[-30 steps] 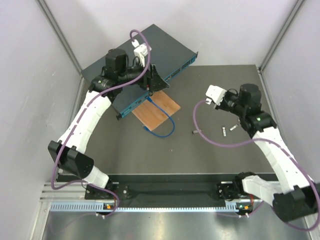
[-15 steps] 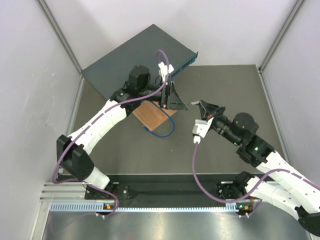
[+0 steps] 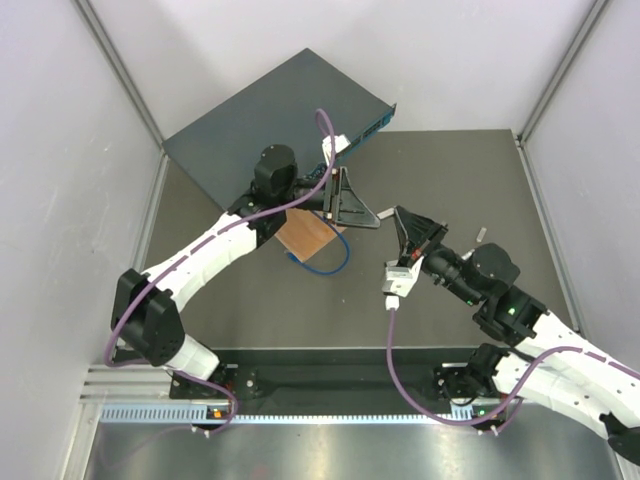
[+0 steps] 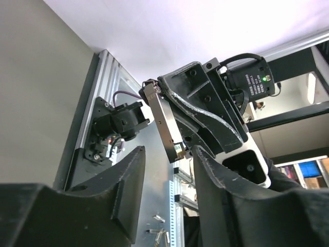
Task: Insert the plug into the switch port
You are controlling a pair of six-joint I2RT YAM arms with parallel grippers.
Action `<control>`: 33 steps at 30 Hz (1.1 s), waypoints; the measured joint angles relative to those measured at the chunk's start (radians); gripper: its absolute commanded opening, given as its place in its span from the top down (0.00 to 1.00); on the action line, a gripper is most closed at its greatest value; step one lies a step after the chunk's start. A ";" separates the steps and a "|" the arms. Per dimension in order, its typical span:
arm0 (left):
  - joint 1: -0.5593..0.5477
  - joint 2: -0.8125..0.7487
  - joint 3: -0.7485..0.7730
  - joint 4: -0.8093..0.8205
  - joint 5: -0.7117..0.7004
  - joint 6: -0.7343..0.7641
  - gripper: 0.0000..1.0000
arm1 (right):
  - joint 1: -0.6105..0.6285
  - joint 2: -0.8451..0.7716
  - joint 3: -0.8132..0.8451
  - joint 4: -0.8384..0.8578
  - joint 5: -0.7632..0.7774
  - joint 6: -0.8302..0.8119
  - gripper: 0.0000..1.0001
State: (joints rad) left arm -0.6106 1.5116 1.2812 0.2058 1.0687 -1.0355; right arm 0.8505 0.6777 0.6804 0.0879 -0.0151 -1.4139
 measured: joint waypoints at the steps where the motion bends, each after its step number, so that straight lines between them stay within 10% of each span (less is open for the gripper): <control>1: -0.001 0.000 -0.008 0.015 0.002 -0.013 0.56 | 0.000 0.000 -0.002 0.003 0.000 -0.003 1.00; 13: -0.006 0.000 -0.061 0.108 0.010 -0.122 0.99 | 0.007 -0.005 -0.040 0.039 -0.005 -0.054 0.96; 17: -0.006 0.000 -0.071 0.111 0.013 -0.127 1.00 | 0.008 -0.016 -0.053 0.044 -0.015 -0.065 0.25; 19: -0.006 0.000 -0.073 0.106 0.018 -0.106 1.00 | 0.012 -0.019 -0.051 0.027 -0.020 -0.061 0.08; 33: 0.006 -0.061 0.045 -0.563 0.016 0.542 1.00 | -0.040 0.011 0.200 -0.599 -0.190 0.267 0.00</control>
State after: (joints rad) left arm -0.6048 1.4509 1.3258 -0.3573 1.0851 -0.4931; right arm 0.8104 0.6884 0.8806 -0.5106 -0.2047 -1.1473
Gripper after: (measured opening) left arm 0.047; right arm 0.995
